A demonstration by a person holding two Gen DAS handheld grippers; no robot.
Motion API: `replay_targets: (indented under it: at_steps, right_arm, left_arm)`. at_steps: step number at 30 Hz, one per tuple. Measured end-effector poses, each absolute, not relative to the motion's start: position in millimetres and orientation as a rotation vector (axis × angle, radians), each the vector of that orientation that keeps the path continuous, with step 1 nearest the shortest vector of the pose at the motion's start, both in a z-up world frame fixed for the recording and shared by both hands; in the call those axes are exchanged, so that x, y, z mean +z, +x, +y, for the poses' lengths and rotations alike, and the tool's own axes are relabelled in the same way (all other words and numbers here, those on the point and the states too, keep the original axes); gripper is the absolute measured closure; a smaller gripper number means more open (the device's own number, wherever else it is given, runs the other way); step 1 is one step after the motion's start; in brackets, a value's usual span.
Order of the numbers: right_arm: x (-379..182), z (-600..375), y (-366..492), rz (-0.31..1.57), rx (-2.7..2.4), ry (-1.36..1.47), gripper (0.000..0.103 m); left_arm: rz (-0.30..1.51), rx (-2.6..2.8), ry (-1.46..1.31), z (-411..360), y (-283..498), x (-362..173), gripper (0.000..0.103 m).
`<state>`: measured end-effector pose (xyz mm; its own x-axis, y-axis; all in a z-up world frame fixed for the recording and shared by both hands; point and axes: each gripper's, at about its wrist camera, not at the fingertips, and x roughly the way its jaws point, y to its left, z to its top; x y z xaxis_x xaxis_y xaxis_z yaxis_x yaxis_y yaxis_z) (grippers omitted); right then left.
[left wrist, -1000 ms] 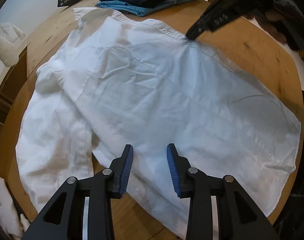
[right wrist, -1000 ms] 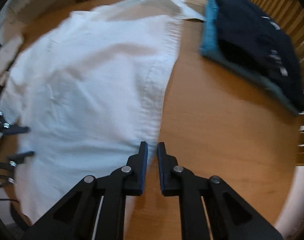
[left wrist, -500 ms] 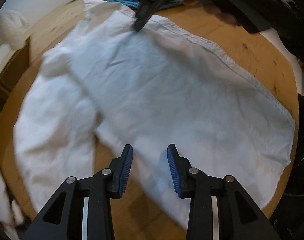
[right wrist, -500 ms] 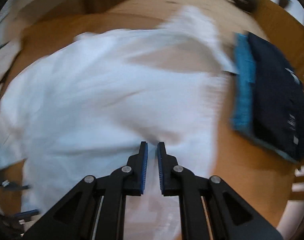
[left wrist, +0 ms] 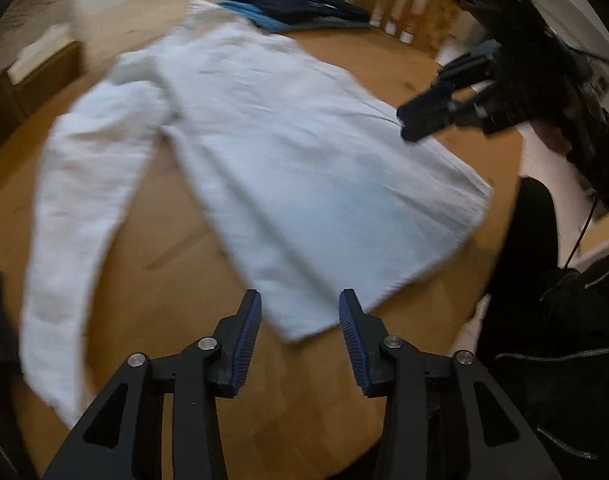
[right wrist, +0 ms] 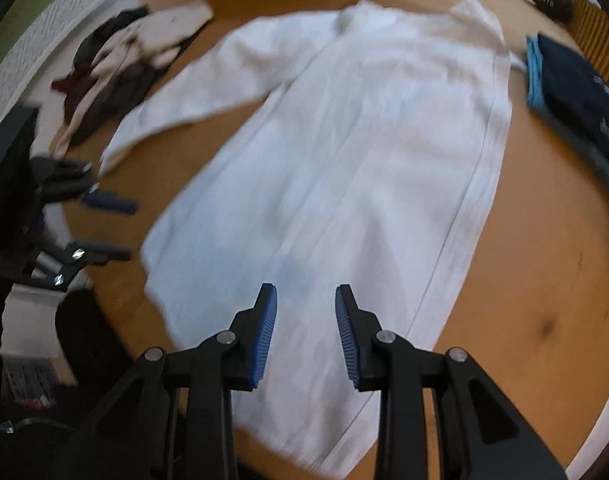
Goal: Fold clothes
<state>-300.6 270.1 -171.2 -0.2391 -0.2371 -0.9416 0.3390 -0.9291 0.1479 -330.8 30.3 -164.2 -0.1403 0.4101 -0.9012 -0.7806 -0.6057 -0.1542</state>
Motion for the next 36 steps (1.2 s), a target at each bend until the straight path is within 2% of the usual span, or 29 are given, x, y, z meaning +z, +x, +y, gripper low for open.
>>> replay_targets:
  at_steps: [4, 11, 19, 22, 23, 24, 30, 36]
  right_arm:
    - [-172.2, 280.7, -260.7, 0.234, -2.285, 1.702, 0.072]
    - [-191.2, 301.2, -234.8, 0.187, -2.315, 1.759, 0.072]
    - [-180.8, 286.1, -191.0, 0.195, -2.254, 1.657, 0.072]
    - [-182.3, 284.6, -176.9, 0.159, -2.228, 1.641, 0.073]
    - [-181.1, 285.6, -174.3, 0.162, -2.238, 1.633, 0.073]
    - [-179.3, 287.0, -172.1, 0.168, -2.254, 1.624, 0.073]
    - [-183.4, 291.8, -170.3, 0.221, -2.295, 1.660, 0.073]
    - [-187.0, 277.1, -165.2, 0.107, -2.250, 1.632, 0.073]
  left_arm:
    - [0.474, 1.851, -1.311, 42.5, -330.5, -172.7, 0.062]
    - [0.352, 1.867, -1.377, 37.1, -342.1, -169.4, 0.062]
    - [0.411, 1.806, -1.442, 58.6, -329.2, -185.1, 0.062]
    - [0.425, 1.804, -1.433, 62.1, -326.7, -188.5, 0.069]
    - [0.413, 1.801, -1.433, 61.7, -326.8, -189.1, 0.087]
    - [0.406, 1.799, -1.431, 61.1, -326.6, -189.4, 0.099]
    - [0.338, 1.828, -1.381, 55.2, -327.5, -173.5, 0.101]
    - [0.331, 1.855, -1.320, 62.8, -327.4, -148.2, 0.101]
